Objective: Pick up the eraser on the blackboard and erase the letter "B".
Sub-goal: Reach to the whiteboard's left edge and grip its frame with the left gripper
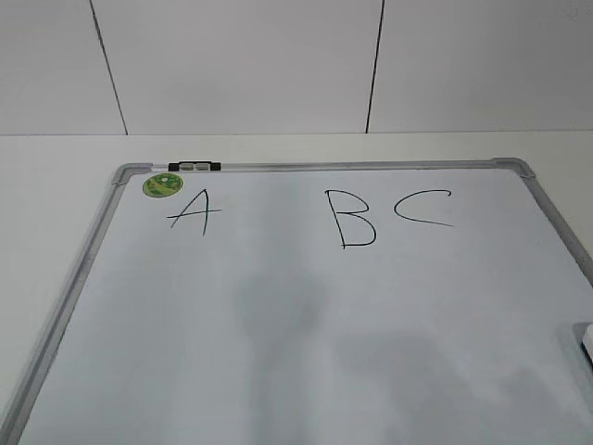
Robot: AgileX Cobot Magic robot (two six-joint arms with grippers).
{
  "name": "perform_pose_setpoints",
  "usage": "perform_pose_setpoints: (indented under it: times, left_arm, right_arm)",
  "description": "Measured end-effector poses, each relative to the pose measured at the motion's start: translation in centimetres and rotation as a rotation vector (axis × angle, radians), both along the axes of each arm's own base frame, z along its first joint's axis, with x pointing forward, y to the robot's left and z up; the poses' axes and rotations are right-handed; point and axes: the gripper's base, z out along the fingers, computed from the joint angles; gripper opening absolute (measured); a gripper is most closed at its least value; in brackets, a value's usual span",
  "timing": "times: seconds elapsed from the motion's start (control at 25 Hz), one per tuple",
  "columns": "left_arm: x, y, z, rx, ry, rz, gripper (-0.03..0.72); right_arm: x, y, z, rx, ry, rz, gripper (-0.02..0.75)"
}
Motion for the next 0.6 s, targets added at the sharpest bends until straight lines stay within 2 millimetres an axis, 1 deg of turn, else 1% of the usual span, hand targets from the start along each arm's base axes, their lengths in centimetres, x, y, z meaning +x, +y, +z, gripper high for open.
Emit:
perform_pose_setpoints:
  times: [0.6]
  left_arm:
    - [0.0, 0.0, 0.0, 0.0, 0.0, 0.0, 0.241]
  right_arm:
    - [0.0, 0.0, 0.0, 0.0, 0.0, 0.0, 0.566]
